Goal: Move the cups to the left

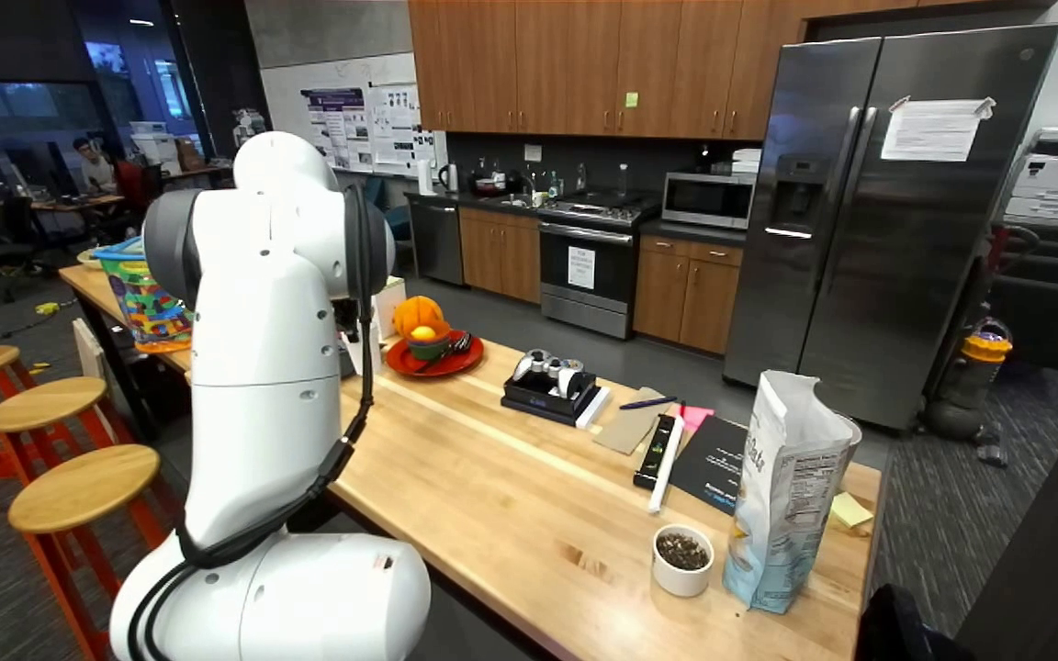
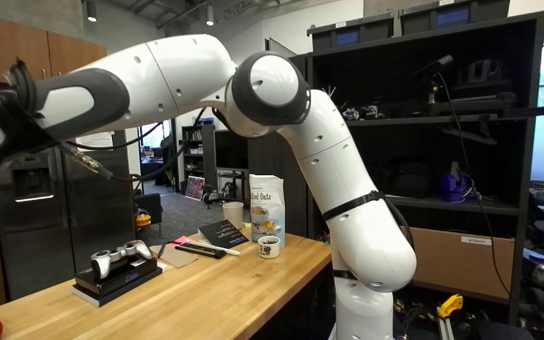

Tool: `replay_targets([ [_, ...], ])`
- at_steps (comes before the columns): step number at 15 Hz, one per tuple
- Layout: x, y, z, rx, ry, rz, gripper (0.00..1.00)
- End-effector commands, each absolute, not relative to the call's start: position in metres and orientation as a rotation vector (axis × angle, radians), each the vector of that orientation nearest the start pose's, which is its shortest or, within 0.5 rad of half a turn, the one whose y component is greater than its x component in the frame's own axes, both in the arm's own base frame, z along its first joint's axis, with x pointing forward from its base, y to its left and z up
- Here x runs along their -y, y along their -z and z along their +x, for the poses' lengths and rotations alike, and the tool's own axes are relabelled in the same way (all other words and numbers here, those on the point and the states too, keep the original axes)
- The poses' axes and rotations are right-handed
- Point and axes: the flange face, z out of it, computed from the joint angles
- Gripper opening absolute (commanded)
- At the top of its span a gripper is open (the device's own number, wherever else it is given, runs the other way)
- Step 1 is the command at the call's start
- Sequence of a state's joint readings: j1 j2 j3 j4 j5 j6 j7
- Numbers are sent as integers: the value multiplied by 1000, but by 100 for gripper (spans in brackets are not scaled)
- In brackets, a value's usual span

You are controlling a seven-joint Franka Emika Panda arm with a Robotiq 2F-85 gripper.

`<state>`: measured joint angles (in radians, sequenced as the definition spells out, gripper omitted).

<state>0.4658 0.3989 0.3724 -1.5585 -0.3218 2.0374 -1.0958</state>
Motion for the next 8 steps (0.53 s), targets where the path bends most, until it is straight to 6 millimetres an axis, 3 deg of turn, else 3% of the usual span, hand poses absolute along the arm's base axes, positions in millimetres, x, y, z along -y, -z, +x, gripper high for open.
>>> replay_targets([
  [1, -487, -437, 497, -2544, -134, 1518, 1],
  [8, -497, -420, 512, -2558, -197, 1539, 1],
])
